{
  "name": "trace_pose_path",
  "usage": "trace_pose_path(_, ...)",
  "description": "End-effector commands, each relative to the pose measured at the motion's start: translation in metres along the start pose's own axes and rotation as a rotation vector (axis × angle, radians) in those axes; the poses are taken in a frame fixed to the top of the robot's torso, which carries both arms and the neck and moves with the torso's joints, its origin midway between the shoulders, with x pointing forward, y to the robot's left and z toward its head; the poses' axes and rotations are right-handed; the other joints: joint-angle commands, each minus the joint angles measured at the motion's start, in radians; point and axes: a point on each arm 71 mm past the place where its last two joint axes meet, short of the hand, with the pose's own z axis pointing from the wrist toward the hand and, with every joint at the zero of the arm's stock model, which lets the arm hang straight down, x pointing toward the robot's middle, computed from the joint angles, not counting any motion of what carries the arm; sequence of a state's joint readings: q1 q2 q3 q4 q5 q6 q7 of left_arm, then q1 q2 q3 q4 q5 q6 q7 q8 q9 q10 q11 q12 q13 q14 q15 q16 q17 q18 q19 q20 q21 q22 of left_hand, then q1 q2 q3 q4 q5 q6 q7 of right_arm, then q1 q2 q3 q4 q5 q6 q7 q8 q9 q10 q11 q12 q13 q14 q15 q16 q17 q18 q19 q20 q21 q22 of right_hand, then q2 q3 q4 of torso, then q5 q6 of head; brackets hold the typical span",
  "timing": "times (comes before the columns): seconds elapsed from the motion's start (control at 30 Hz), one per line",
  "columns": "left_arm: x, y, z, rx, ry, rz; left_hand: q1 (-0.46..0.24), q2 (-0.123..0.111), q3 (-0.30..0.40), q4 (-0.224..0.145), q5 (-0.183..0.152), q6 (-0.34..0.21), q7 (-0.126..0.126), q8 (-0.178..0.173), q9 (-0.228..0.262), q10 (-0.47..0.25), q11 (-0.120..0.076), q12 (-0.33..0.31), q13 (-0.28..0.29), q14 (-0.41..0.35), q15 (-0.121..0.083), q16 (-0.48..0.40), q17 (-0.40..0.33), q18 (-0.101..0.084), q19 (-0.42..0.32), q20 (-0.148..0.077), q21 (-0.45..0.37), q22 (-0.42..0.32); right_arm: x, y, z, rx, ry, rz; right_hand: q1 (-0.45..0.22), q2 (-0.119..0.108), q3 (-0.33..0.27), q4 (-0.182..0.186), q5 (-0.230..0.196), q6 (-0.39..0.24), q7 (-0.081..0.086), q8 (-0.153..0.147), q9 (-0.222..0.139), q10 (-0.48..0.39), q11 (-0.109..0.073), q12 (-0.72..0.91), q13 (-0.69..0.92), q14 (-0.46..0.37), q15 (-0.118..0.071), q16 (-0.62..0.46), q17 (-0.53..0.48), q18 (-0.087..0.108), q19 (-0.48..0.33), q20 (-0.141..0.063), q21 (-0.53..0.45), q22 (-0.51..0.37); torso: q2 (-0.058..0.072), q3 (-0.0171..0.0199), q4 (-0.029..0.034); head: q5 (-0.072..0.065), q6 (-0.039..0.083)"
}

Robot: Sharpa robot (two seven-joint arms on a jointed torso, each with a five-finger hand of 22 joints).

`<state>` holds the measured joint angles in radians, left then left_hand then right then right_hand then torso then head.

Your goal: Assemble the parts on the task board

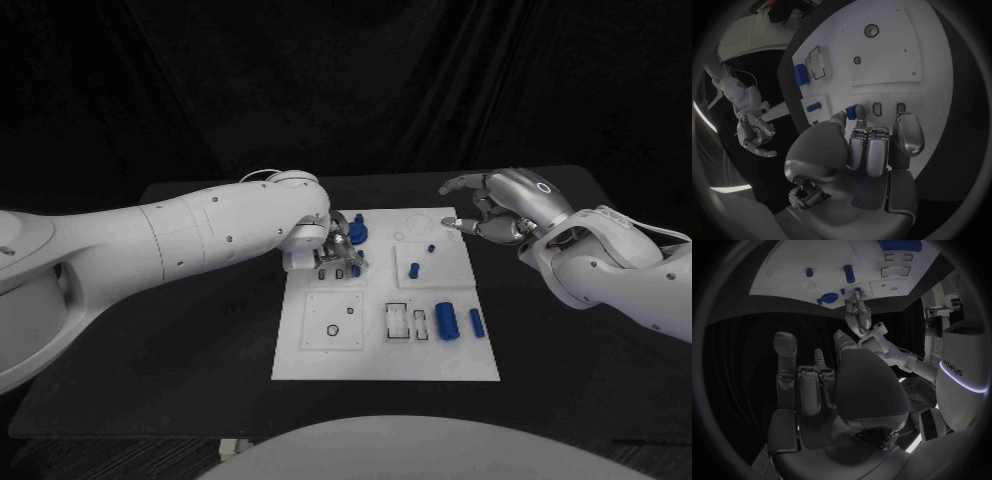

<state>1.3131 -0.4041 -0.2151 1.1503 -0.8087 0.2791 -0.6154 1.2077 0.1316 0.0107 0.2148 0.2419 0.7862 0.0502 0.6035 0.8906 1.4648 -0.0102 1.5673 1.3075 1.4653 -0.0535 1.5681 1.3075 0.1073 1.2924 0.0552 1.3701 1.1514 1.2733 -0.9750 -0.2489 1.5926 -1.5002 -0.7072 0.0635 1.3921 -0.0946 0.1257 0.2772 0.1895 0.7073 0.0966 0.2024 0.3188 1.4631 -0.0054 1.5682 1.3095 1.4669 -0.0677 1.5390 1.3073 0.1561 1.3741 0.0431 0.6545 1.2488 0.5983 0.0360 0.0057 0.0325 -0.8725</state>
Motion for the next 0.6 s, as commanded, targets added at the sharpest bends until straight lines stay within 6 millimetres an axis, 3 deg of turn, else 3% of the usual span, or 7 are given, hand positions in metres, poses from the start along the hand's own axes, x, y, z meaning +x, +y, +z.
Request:
trace_pose_path(0.03,0.0015,-0.0022,0.001,0.017,0.004,-0.001,0.011,-0.001,0.011,-0.003,0.008,0.008,0.001,-0.007,0.003,0.106,-0.005,0.003,0.263,0.106,-0.008,0.003,0.263,-0.008,-0.004,-0.003,-0.005,0.0,0.0015,-0.0013,-0.0007,0.016,0.004,0.0,-0.001,0.007,-0.003,0.003,0.004,0.004,0.0,0.004,-0.002,0.108,0.005,0.003,0.261,0.094,0.003,-0.003,0.226,-0.015,0.009,0.0,0.003,0.001,0.0,0.0004,0.0004,0.0,0.0)
trace_pose_path(0.27,0.0016,-0.0026,0.0016,0.029,-0.001,-0.005,0.032,-0.012,0.061,-0.032,0.09,0.022,-0.002,-0.042,0.024,0.106,-0.008,0.003,0.263,0.106,-0.01,0.003,0.263,-0.008,-0.005,-0.006,-0.01,0.002,0.0031,-0.0023,-0.0012,0.021,0.011,0.0,-0.001,0.008,-0.004,0.001,0.005,0.01,0.002,0.007,-0.003,0.108,0.006,0.003,0.261,0.094,0.003,-0.004,0.225,-0.015,0.009,0.001,0.0,0.001,0.0,0.0015,-0.0003,0.002,0.0)
trace_pose_path(0.37,0.0013,-0.0022,0.0015,0.035,-0.004,-0.009,0.038,-0.018,0.095,-0.044,0.107,0.027,-0.003,-0.055,0.035,0.106,-0.009,0.003,0.263,0.106,-0.011,0.003,0.263,-0.007,-0.006,-0.007,-0.013,0.002,0.0035,-0.0027,-0.0016,0.024,0.013,0.0,-0.001,0.009,-0.004,0.0,0.005,0.013,0.003,0.008,-0.004,0.108,0.006,0.003,0.261,0.094,0.004,-0.004,0.225,-0.015,0.01,0.001,0.001,0.002,0.0,0.0014,0.0014,-0.001,0.0)
trace_pose_path(0.4,0.0011,-0.0019,0.0014,0.038,-0.006,-0.011,0.044,-0.028,0.123,-0.056,0.152,0.03,-0.004,-0.063,0.042,0.106,-0.01,0.003,0.263,0.106,-0.013,0.003,0.263,-0.007,-0.006,-0.008,-0.014,0.002,0.0036,-0.0029,-0.0018,0.025,0.014,0.0,-0.001,0.009,-0.004,0.0,0.005,0.013,0.003,0.008,-0.004,0.108,0.006,0.003,0.261,0.094,0.004,-0.004,0.225,-0.015,0.01,0.001,0.001,0.002,0.0,0.0013,0.0013,-0.001,0.0)
trace_pose_path(0.47,0.0009,-0.0012,0.0011,0.043,-0.009,-0.013,0.042,-0.046,0.17,-0.07,0.198,0.036,-0.004,-0.074,0.055,0.106,-0.011,0.003,0.263,0.106,-0.013,0.003,0.263,-0.007,-0.006,-0.009,-0.016,0.004,0.0037,-0.0032,-0.0021,0.027,0.016,0.0,-0.001,0.009,-0.004,0.0,0.005,0.013,0.003,0.008,-0.004,0.108,0.006,0.003,0.261,0.094,0.004,-0.004,0.225,-0.015,0.01,0.001,0.001,0.002,0.0,0.0012,0.0013,-0.001,0.0)
trace_pose_path(0.57,0.0005,0.0004,0.0006,0.049,-0.012,-0.017,0.035,-0.075,0.255,-0.096,0.23,0.042,-0.003,-0.086,0.077,0.106,-0.012,0.003,0.263,0.106,-0.013,0.003,0.263,-0.008,-0.006,-0.009,-0.019,0.007,0.0041,-0.0039,-0.0025,0.033,0.019,0.005,-0.001,0.01,-0.003,-0.002,0.006,0.016,0.004,0.01,-0.005,0.108,0.007,0.003,0.261,0.094,0.004,-0.005,0.225,-0.015,0.01,0.001,0.001,0.002,0.0,0.0013,0.0015,0.001,0.0)
trace_pose_path(0.6,0.0004,0.0008,0.0005,0.051,-0.013,-0.018,0.035,-0.075,0.255,-0.096,0.23,0.042,-0.003,-0.086,0.077,0.106,-0.012,0.003,0.263,0.106,-0.013,0.003,0.263,-0.008,-0.006,-0.009,-0.019,0.007,0.0042,-0.0041,-0.0025,0.034,0.02,0.007,0.0,0.011,-0.003,-0.002,0.006,0.017,0.004,0.01,-0.005,0.108,0.007,0.003,0.261,0.094,0.004,-0.004,0.225,-0.015,0.009,0.001,-0.001,0.002,0.0,0.0014,0.0015,0.001,0.0)
